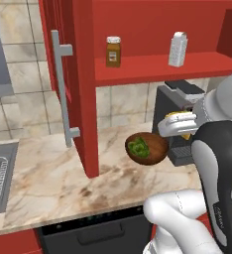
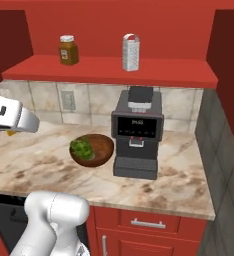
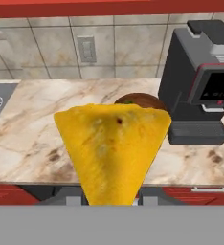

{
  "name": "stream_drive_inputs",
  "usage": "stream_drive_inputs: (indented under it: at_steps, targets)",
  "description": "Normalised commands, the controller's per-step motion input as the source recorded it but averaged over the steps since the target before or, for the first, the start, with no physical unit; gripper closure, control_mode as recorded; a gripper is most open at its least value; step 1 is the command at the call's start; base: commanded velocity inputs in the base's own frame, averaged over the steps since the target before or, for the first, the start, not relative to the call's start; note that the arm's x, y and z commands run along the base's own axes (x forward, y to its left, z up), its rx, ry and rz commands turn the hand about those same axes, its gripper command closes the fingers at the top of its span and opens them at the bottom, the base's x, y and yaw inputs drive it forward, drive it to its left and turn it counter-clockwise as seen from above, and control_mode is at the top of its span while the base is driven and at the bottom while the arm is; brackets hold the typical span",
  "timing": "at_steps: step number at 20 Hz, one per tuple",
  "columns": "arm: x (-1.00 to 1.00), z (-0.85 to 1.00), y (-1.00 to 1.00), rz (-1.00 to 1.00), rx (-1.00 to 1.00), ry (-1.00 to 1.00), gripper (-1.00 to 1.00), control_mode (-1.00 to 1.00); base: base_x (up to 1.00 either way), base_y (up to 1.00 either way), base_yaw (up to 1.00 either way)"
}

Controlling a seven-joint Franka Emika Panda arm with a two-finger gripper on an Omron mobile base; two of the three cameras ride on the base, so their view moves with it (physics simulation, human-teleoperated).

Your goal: Pick the cheese from the fridge and the cheese grater from the cabinet and place them next to the salad bowl.

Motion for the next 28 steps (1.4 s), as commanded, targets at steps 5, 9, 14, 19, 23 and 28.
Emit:
stream_drive_inputs:
  at_steps: [5,9,14,19,23,28]
  targets:
    - [0.00,0.00,0.00,0.00,0.00,0.00,1.00,1.00,0.13,-0.37,-0.15]
    - [0.00,0.00,0.00,0.00,0.00,0.00,1.00,1.00,0.02,-0.04,-0.24]
    - [0.00,0.00,0.00,0.00,0.00,0.00,1.00,1.00,0.00,0.00,-0.19]
    - [0.00,0.00,0.00,0.00,0.00,0.00,1.00,1.00,0.00,0.00,0.00]
    - [0.00,0.00,0.00,0.00,0.00,0.00,1.00,1.00,0.00,0.00,0.00]
    - [0.00,0.00,0.00,0.00,0.00,0.00,1.00,1.00,0.00,0.00,0.00]
